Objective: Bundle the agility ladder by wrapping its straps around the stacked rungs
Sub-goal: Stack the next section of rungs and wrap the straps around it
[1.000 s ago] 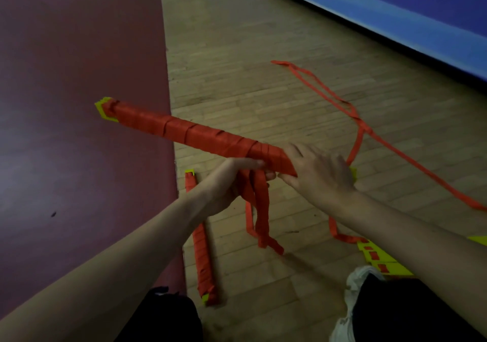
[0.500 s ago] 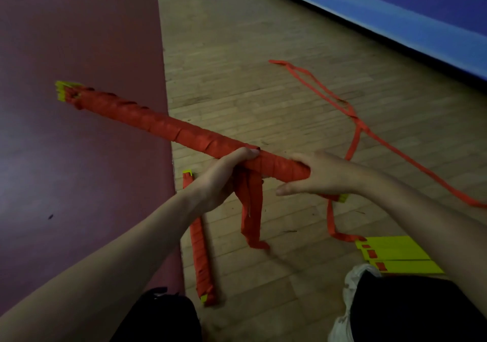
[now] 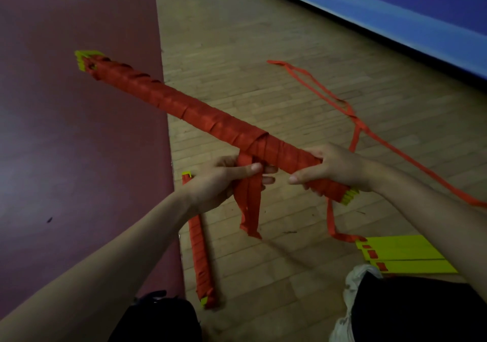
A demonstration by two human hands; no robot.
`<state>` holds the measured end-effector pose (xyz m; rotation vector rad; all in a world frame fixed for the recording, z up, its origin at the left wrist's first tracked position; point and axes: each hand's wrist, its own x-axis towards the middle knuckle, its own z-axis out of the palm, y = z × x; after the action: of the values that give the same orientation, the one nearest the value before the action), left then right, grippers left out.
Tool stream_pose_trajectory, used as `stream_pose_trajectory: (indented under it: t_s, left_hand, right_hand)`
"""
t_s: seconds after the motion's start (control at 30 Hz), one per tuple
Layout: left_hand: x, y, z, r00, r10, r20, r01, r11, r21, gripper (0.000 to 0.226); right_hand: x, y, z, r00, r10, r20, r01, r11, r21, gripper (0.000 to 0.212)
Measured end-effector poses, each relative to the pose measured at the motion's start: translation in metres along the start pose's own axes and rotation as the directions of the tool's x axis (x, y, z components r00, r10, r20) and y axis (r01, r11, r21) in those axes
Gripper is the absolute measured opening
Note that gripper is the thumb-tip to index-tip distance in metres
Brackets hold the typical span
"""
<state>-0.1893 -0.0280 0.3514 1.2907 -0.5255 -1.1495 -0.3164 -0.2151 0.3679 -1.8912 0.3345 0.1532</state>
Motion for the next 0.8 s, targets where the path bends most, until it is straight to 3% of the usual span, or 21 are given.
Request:
stream_pose_trajectory:
  t_s: [0.07,0.2,0.33,0.43,0.57,0.7,0.8]
  left_hand:
    - [0.001,-0.002,0.0,0.999,-0.035,-0.013,0.034,0.997,-0.065,0.038]
    - [0.006,-0.001,0.003,0.993,-0.092,-0.075,0.086,0.993,-0.081,0.022]
    - [0.007,0.003,0.016,0.989,-0.103,-0.108,0.093,0.991,-0.093,0.023]
    - [0.009,-0.001,0.021,0.986,-0.112,-0.127,0.1,0.99,-0.099,0.023]
    - [0.012,-0.002,0.022,0.979,-0.109,-0.17,0.091,0.99,-0.109,0.023]
    - [0.009,0.0,0.021,0.975,-0.073,-0.211,0.054,0.994,-0.094,0.027]
    - [0.006,0.002,0.017,0.977,-0.024,-0.212,0.015,0.999,-0.041,0.028]
  right_hand:
    - [0.001,0.001,-0.003,0.999,-0.012,-0.045,0.012,1.0,0.007,0.015]
    - [0.007,0.006,-0.006,0.986,-0.024,-0.168,0.014,0.998,-0.061,0.022]
    - [0.015,0.01,-0.006,0.953,-0.072,-0.294,-0.033,0.942,-0.335,0.029]
    - [0.014,0.009,-0.003,0.934,-0.107,-0.341,-0.115,0.814,-0.57,0.04]
    - [0.014,0.005,0.01,0.889,-0.3,-0.346,-0.144,0.534,-0.833,0.044]
    - [0.016,0.004,0.022,0.813,-0.5,-0.298,-0.166,0.292,-0.942,0.054]
    - [0.018,0.014,0.028,0.71,-0.652,-0.265,-0.143,0.236,-0.961,0.061]
